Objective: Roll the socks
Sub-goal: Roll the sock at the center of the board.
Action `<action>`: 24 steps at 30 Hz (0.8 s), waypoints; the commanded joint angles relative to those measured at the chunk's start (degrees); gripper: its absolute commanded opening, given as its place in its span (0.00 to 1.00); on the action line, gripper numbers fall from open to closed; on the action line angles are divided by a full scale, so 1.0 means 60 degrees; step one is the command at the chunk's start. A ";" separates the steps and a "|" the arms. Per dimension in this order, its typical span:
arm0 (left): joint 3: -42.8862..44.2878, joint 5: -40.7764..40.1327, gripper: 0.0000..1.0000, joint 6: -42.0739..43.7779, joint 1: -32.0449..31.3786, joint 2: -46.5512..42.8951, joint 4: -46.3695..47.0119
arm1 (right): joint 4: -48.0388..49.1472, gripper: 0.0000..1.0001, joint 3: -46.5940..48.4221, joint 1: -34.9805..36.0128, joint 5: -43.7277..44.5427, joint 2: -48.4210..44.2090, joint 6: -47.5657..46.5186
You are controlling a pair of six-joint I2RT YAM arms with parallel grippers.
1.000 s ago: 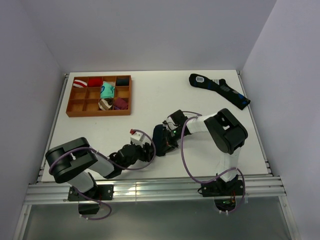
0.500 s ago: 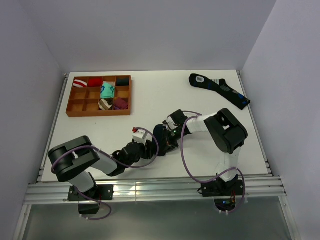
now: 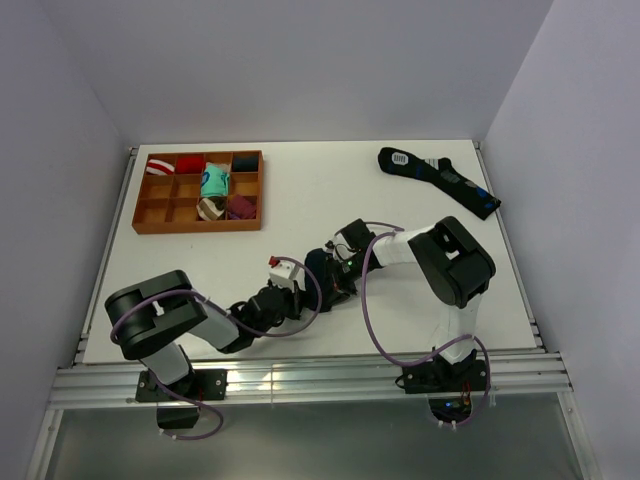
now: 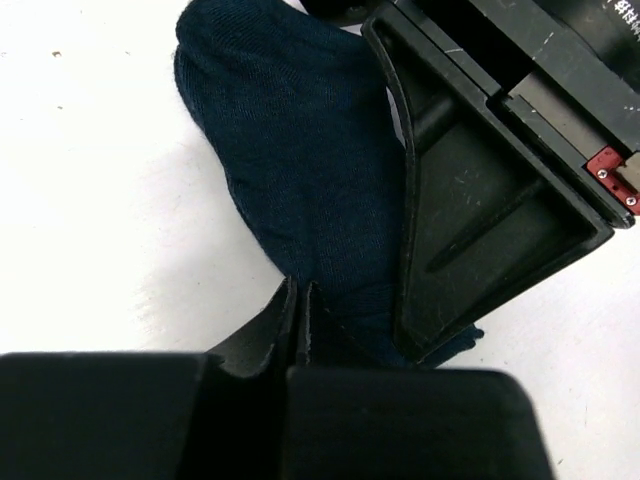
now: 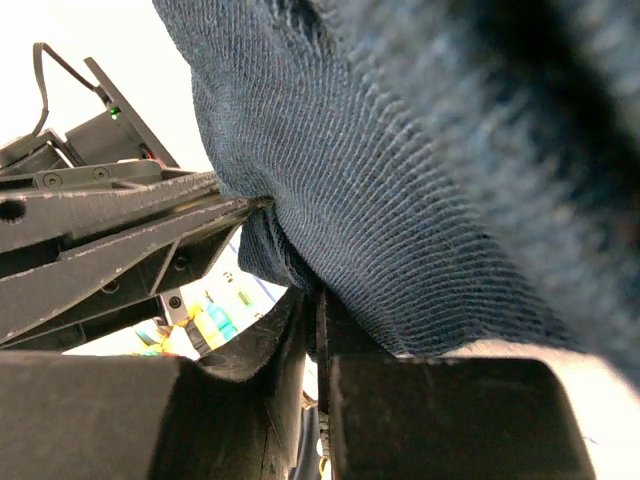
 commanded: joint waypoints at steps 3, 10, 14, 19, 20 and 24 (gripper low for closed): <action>0.0152 -0.0187 0.00 -0.0160 -0.0215 0.0290 -0.0799 | -0.0061 0.13 -0.0213 -0.0106 0.1074 0.0007 0.0089; 0.0415 -0.0129 0.00 -0.0540 -0.0274 0.0203 -0.1618 | -0.0001 0.20 -0.0404 -0.0091 0.2054 -0.0738 0.0016; 0.0387 -0.0099 0.27 -0.0804 -0.0274 -0.0133 -0.1840 | 0.0043 0.19 -0.0477 -0.0091 0.2217 -0.0800 -0.0028; 0.0254 -0.0289 0.50 -0.1097 -0.0274 -0.0588 -0.1956 | 0.0175 0.12 -0.0536 -0.0091 0.2173 -0.0668 0.0001; 0.0269 -0.0362 0.50 -0.1141 -0.0259 -0.0647 -0.2000 | 0.0204 0.12 -0.0536 -0.0091 0.2159 -0.0653 -0.0013; 0.0298 -0.0816 0.50 -0.1463 -0.0274 -0.0925 -0.2540 | 0.0059 0.11 -0.0448 -0.0077 0.2202 -0.0638 -0.0203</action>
